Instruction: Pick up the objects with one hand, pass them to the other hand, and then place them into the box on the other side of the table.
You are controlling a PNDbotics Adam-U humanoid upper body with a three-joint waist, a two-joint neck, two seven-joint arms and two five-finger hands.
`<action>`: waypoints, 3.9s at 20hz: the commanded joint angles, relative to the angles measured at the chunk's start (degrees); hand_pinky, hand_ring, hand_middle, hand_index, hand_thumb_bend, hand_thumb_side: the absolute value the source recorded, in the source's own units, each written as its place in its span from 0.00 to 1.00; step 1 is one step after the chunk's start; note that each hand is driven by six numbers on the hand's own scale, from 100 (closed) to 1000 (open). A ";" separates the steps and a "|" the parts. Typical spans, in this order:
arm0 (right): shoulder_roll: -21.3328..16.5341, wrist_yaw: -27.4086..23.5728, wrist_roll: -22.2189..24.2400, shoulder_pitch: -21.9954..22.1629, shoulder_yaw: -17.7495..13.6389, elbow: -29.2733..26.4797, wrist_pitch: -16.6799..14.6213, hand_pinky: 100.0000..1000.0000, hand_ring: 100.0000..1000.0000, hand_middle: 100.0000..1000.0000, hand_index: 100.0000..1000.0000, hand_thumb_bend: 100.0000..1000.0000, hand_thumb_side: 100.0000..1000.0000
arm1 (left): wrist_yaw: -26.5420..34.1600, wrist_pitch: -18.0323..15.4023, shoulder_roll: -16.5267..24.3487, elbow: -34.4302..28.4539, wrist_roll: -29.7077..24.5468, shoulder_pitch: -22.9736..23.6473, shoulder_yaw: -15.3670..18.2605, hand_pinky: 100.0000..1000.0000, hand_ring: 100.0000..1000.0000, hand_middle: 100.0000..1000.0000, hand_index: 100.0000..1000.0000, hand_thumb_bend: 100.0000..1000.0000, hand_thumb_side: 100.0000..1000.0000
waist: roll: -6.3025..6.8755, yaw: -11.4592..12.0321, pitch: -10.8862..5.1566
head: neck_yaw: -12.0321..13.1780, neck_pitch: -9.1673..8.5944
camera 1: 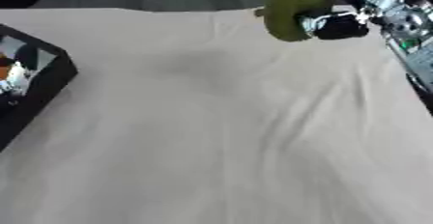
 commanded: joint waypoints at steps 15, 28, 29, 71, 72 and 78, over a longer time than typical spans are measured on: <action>-1.72 11.00 -5.80 4.43 4.51 -17.88 -7.55 0.74 0.63 0.46 0.53 0.00 0.00 | 6.79 4.91 3.94 1.93 -9.00 -5.18 -2.11 0.66 0.82 0.70 0.77 0.43 0.52 | 1.80 -0.79 -3.24 | 1.25 0.52; 0.79 19.04 -9.55 3.57 8.89 -17.88 -14.11 0.65 0.61 0.47 0.54 0.02 0.00 | 7.32 8.07 4.48 3.93 -22.55 -9.38 -6.32 0.66 0.83 0.71 0.78 0.38 0.56 | 2.18 -1.26 -3.58 | 1.98 0.51; 0.97 18.88 -9.42 3.54 9.04 -17.88 -13.76 0.64 0.61 0.46 0.53 0.02 0.00 | 7.33 8.34 4.50 4.02 -23.48 -9.64 -6.46 0.66 0.83 0.71 0.78 0.39 0.55 | 2.18 -1.27 -3.59 | 2.03 0.47; 12.82 11.38 -1.10 -4.11 11.31 -17.88 -5.63 0.67 0.60 0.45 0.52 0.00 0.00 | -3.84 -0.94 -4.63 3.29 -22.61 -11.94 -14.80 0.68 0.84 0.73 0.86 0.75 0.43 | 2.22 -1.89 -3.68 | 2.09 0.49; 12.93 11.47 -0.92 -4.23 11.33 -17.88 -5.44 0.67 0.60 0.45 0.52 0.00 0.00 | -3.78 -1.18 -4.73 3.21 -22.83 -11.98 -14.97 0.68 0.84 0.73 0.86 0.76 0.43 | 2.21 -1.90 -3.68 | 2.02 0.56; 13.45 12.12 1.43 -4.54 11.52 -17.88 -4.39 0.67 0.60 0.45 0.52 0.00 0.00 | -3.28 -3.12 -5.22 2.60 -22.87 -12.10 -15.41 0.68 0.84 0.73 0.86 0.78 0.43 | 2.13 -1.87 -3.68 | 1.85 0.67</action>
